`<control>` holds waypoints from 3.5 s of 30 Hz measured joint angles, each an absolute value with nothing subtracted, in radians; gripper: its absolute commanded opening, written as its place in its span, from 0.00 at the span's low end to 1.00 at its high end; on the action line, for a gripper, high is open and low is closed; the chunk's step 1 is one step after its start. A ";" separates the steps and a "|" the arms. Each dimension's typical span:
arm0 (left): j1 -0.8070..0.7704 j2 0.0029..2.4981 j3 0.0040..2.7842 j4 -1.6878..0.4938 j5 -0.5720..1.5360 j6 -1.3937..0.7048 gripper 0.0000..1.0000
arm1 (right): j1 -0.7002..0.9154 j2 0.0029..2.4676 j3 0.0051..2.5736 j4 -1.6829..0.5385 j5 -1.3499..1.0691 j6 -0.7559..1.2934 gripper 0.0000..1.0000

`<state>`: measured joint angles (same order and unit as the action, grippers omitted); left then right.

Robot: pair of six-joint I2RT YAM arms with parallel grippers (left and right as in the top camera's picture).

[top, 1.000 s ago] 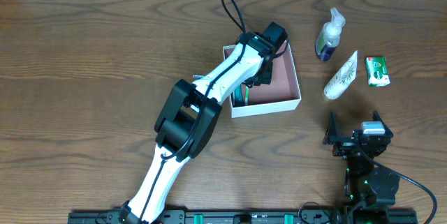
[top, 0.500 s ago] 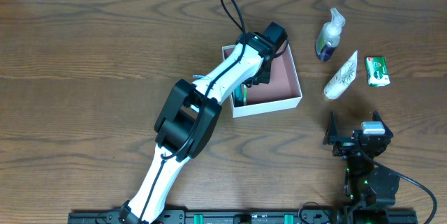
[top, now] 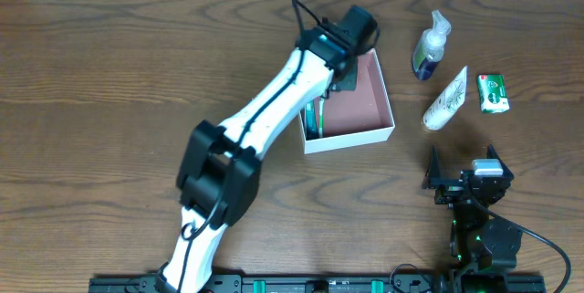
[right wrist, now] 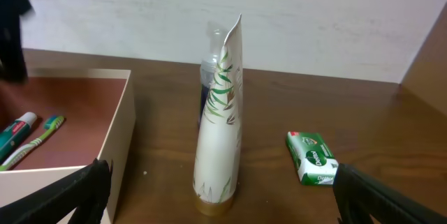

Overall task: Pack container
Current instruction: 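Release the toothbrush and adjust the left gripper inside the box, then raise the left gripper out of the box and move toward the blue razor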

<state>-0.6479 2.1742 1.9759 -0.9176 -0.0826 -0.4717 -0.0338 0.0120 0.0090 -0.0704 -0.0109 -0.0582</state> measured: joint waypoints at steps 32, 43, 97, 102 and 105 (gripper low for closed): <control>-0.509 2.120 1.982 -1.093 -0.083 -0.550 0.28 | -0.034 0.012 0.009 -0.070 -0.011 -0.058 0.99; -0.509 2.188 1.982 -1.089 -0.043 -0.550 0.28 | -0.034 0.012 0.009 -0.070 -0.011 -0.058 0.99; -0.506 2.239 1.980 -1.043 -0.033 -0.398 0.13 | -0.034 0.012 0.009 -0.070 -0.011 -0.059 0.99; -0.506 2.239 1.980 -1.043 -0.032 -0.395 0.13 | -0.034 0.012 0.009 -0.070 -0.011 -0.059 0.99; -0.506 2.239 1.981 -1.043 -0.032 -0.395 0.14 | -0.034 0.012 0.009 -0.070 -0.011 -0.058 0.99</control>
